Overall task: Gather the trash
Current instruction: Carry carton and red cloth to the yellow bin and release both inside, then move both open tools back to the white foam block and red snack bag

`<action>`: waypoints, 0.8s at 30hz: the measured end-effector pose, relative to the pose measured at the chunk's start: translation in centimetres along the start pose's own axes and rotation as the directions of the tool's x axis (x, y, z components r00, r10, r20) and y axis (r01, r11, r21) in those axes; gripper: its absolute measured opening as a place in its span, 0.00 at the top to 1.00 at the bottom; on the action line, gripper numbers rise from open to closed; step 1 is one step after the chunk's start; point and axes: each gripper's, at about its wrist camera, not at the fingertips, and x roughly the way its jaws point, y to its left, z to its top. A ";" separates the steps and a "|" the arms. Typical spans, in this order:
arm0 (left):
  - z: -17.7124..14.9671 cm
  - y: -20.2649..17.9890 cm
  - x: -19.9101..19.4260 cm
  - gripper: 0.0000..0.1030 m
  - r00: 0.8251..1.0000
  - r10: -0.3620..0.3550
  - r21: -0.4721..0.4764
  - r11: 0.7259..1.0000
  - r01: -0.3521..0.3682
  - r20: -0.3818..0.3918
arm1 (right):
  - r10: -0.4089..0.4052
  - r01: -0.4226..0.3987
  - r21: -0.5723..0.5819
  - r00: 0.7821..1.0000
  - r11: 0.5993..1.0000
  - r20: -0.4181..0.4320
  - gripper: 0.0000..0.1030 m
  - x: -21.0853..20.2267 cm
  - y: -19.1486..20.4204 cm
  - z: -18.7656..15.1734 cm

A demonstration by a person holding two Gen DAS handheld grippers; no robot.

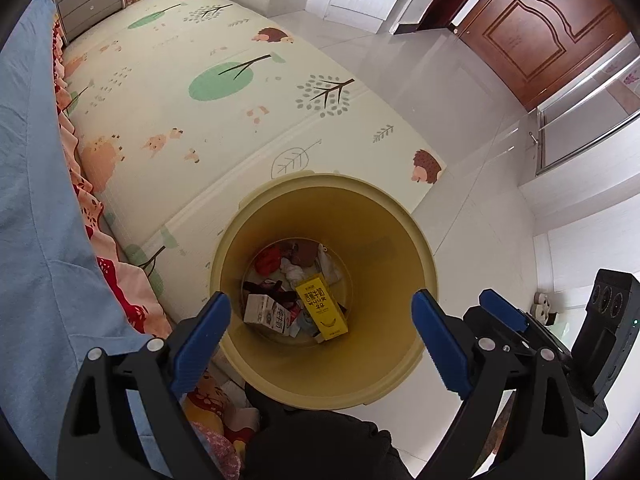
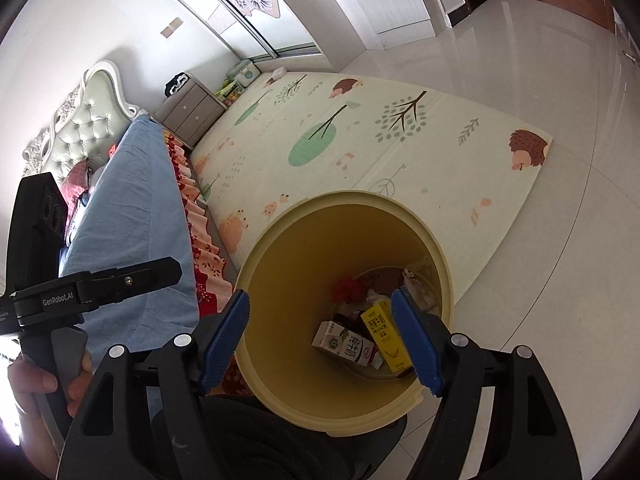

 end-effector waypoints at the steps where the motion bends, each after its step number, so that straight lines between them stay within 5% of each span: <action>1: -0.1 0.0 -0.1 0.11 1.000 0.003 0.002 1.000 -0.003 0.008 | 0.000 0.000 -0.001 1.000 1.000 -0.003 0.31 -0.1 0.1 0.0; 10: -0.4 -0.2 -2.7 0.11 0.993 0.006 -0.007 1.000 -0.005 0.121 | -0.002 0.003 -0.038 0.999 0.999 0.037 0.31 -2.2 1.7 0.1; 16: -1.0 -0.5 -6.1 0.11 0.973 -0.070 -0.006 0.997 0.073 0.220 | 0.022 -0.019 -0.051 0.997 0.998 0.068 0.23 -3.8 3.9 0.1; 20: -1.9 -0.4 -9.5 0.11 0.947 -0.089 -0.006 0.995 0.096 0.310 | 0.045 -0.036 -0.091 0.994 0.995 0.095 0.23 -5.2 6.2 0.6; 24: -4.1 0.8 -13.8 0.09 0.901 -0.062 -0.004 0.997 0.071 0.429 | 0.089 -0.067 -0.171 0.988 0.983 0.123 0.22 -6.5 10.0 0.9</action>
